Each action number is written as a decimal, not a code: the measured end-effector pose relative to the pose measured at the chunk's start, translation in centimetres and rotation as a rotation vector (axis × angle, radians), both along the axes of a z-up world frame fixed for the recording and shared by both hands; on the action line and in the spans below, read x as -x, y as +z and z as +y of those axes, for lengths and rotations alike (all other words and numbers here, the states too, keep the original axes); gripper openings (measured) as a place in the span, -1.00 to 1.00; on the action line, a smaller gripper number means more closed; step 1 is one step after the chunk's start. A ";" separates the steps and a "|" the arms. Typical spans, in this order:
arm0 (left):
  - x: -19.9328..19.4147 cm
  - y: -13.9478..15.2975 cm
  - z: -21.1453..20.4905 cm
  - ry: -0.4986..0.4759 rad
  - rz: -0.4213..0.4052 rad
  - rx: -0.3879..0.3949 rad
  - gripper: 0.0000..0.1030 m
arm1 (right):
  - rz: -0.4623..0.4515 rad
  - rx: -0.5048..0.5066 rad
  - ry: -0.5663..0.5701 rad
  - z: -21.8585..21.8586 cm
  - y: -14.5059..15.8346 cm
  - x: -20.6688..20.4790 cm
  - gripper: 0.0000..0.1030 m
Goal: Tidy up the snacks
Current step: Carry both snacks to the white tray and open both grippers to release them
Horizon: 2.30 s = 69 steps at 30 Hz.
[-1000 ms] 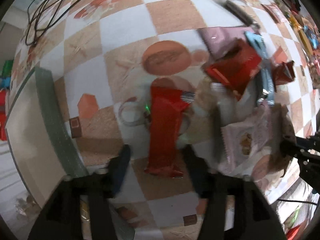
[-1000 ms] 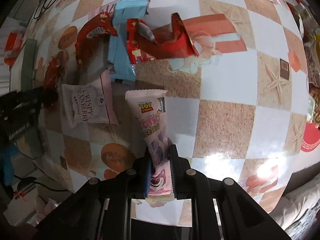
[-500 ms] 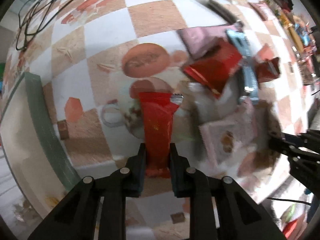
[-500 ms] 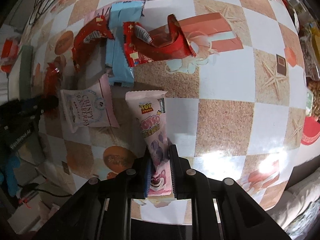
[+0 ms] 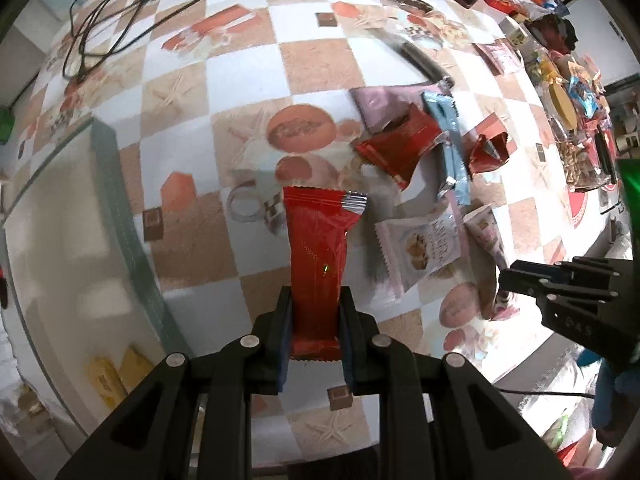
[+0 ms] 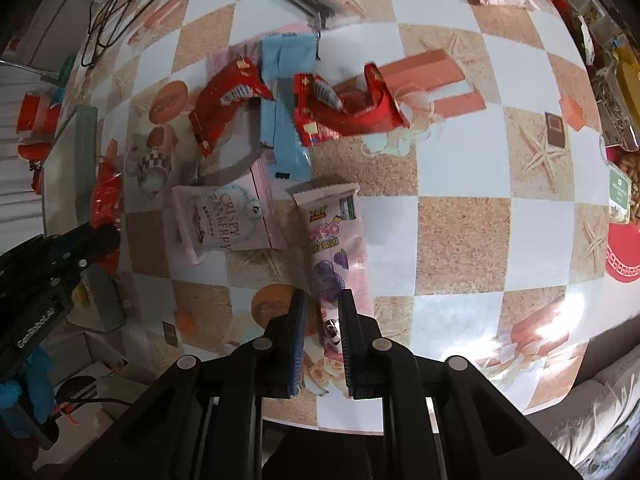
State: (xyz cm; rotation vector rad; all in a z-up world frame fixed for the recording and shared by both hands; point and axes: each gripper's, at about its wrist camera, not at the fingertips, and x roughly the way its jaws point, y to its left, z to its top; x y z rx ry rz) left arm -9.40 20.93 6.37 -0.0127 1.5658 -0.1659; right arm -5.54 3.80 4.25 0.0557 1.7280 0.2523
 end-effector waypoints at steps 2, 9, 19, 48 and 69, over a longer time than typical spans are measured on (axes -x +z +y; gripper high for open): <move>-0.6 -0.1 0.7 0.013 0.005 0.006 -0.56 | -0.007 0.056 0.021 -0.1 -0.3 0.1 -0.63; -0.7 1.2 3.2 0.016 -0.002 0.008 -0.56 | -0.027 0.093 0.029 -0.2 -1.5 -0.4 0.31; 0.2 2.9 3.4 0.024 -0.031 0.008 -0.56 | -0.014 0.089 -0.004 -0.9 -2.3 -0.2 -0.83; 5.0 4.6 17.3 0.357 -0.103 -0.017 -0.56 | -0.129 -0.204 0.326 20.3 7.2 -0.8 -0.83; 7.4 0.8 21.6 0.420 -0.003 -0.038 -0.55 | -0.010 -0.221 0.431 31.3 2.7 1.2 -0.83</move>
